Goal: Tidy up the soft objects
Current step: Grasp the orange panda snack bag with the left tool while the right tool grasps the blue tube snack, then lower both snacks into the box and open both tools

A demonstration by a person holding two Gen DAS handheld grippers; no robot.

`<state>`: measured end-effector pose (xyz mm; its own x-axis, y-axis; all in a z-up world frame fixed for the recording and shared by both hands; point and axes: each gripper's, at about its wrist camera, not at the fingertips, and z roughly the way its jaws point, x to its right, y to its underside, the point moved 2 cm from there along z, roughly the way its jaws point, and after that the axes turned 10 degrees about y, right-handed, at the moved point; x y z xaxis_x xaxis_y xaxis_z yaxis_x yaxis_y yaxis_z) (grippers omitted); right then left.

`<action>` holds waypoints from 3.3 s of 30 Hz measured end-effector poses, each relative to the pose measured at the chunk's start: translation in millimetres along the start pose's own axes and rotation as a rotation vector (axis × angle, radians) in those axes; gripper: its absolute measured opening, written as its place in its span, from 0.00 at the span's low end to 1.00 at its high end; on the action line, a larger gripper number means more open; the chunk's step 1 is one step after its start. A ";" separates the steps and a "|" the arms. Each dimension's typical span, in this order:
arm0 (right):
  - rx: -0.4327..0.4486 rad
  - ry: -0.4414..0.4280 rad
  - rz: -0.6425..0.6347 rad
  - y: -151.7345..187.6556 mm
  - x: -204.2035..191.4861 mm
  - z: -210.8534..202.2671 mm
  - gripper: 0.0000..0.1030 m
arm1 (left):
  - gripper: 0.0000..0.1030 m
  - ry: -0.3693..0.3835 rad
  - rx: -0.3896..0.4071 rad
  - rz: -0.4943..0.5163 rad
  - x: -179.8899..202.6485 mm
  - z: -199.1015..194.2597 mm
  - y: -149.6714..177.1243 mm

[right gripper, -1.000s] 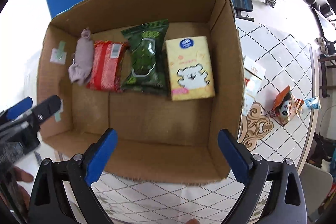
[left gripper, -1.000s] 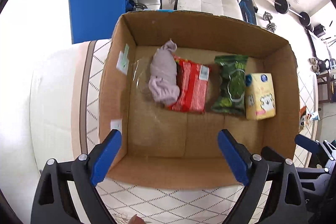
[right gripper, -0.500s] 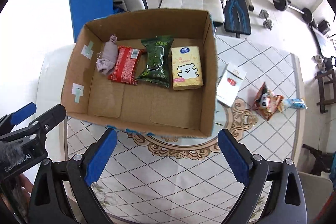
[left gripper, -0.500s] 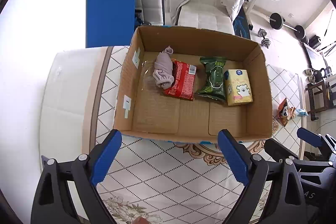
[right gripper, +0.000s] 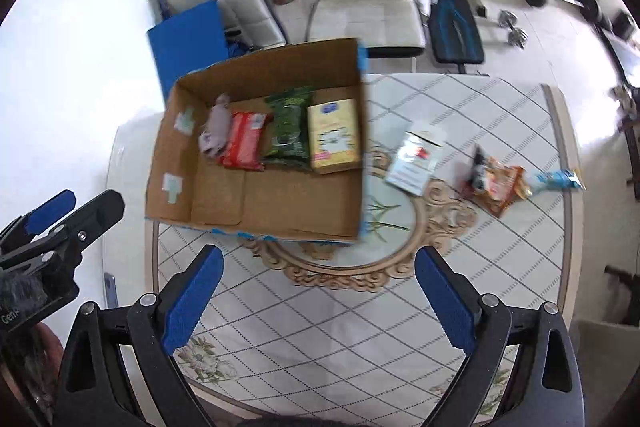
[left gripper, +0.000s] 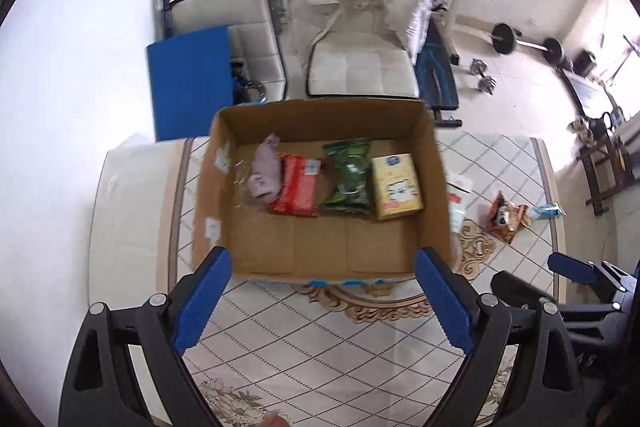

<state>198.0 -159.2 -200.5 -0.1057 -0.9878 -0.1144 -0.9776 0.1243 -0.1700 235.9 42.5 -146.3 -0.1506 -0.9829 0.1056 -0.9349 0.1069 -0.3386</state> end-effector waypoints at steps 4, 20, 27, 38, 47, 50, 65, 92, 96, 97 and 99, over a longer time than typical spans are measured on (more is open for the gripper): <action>-0.033 0.017 0.170 -10.6 93.6 10.4 0.96 | 0.91 0.038 -0.055 0.086 65.2 32.9 -24.7; -0.317 -0.096 0.681 -40.6 326.7 164.4 0.93 | 0.91 0.144 -0.519 0.108 230.8 279.0 -38.1; -0.414 -0.107 0.711 -60.0 340.5 217.9 0.62 | 0.91 0.143 -0.568 0.134 255.3 325.8 -27.7; -0.443 0.116 0.443 -76.7 319.2 229.5 0.22 | 0.42 0.188 -0.517 0.173 289.9 327.6 -19.9; -0.429 0.116 0.312 -54.9 298.0 216.7 0.16 | 0.40 0.203 -0.462 0.124 269.7 286.9 -3.6; -0.418 0.090 0.283 -41.8 285.0 205.5 0.16 | 0.40 0.232 -0.425 0.106 257.7 260.5 -4.6; -0.163 -0.049 -0.016 -52.3 148.5 40.2 0.15 | 0.40 0.293 -0.143 0.025 127.4 85.2 -35.6; -0.265 0.020 -0.146 -81.4 -67.7 122.7 0.15 | 0.67 0.315 -0.411 -0.214 -59.3 207.7 -11.4; -0.260 0.024 -0.148 -82.3 -74.7 122.6 0.15 | 0.88 0.282 -0.390 -0.210 -70.9 198.7 -12.5; -0.259 0.020 -0.150 -82.1 -78.2 121.1 0.15 | 0.88 0.273 -0.380 -0.202 -75.0 193.3 -13.2; -0.249 0.005 -0.167 -81.9 -90.2 117.3 0.15 | 0.88 0.240 -0.340 -0.197 -88.3 175.5 -15.5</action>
<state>308.9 -69.3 -291.1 0.0603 -0.9931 -0.1001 -0.9960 -0.0665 0.0596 320.1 101.4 -314.5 0.0078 -0.9311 0.3647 -0.9995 0.0040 0.0317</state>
